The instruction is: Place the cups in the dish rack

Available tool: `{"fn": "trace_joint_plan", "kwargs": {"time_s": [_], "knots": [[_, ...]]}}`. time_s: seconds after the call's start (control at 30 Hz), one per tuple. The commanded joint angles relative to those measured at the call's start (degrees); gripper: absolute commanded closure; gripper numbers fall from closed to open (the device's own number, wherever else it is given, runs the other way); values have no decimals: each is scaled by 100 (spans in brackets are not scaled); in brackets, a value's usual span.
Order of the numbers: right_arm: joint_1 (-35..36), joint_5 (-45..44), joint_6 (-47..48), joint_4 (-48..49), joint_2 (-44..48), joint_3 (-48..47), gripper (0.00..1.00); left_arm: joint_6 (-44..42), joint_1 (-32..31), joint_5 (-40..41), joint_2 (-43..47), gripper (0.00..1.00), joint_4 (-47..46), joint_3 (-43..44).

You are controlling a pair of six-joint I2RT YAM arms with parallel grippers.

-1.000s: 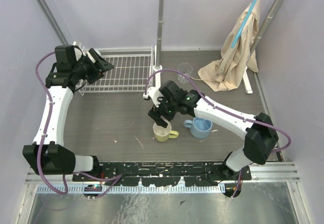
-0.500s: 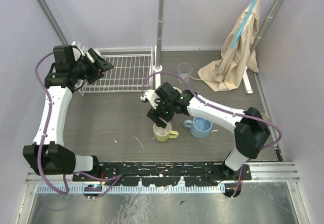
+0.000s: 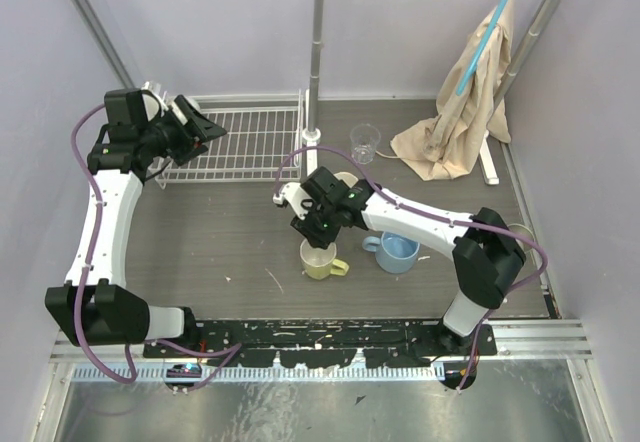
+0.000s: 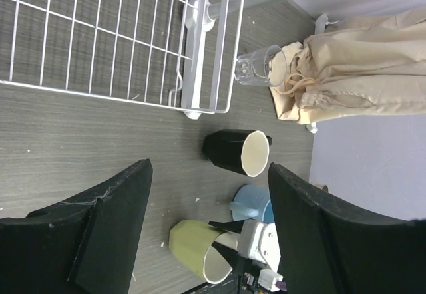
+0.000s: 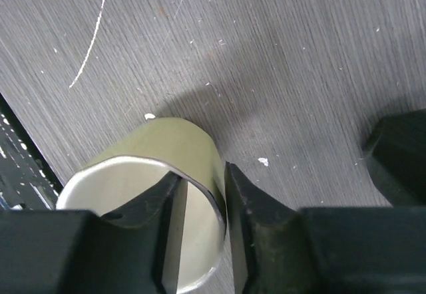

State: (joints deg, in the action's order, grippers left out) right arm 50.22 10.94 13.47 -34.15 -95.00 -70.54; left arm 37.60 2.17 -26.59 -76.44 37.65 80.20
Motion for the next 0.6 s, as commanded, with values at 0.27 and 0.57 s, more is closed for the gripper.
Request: {"fn": "trace_joint_plan", "kwargs": {"time_s": [0.27,0.57], "knots": [[19,116,-208,263,131,88,99,2,29,-598,-79,23,-205,-206],[-484,771,-1005,560,567,104,99,87,45,-1011,-44,22,-419,-580]]}}
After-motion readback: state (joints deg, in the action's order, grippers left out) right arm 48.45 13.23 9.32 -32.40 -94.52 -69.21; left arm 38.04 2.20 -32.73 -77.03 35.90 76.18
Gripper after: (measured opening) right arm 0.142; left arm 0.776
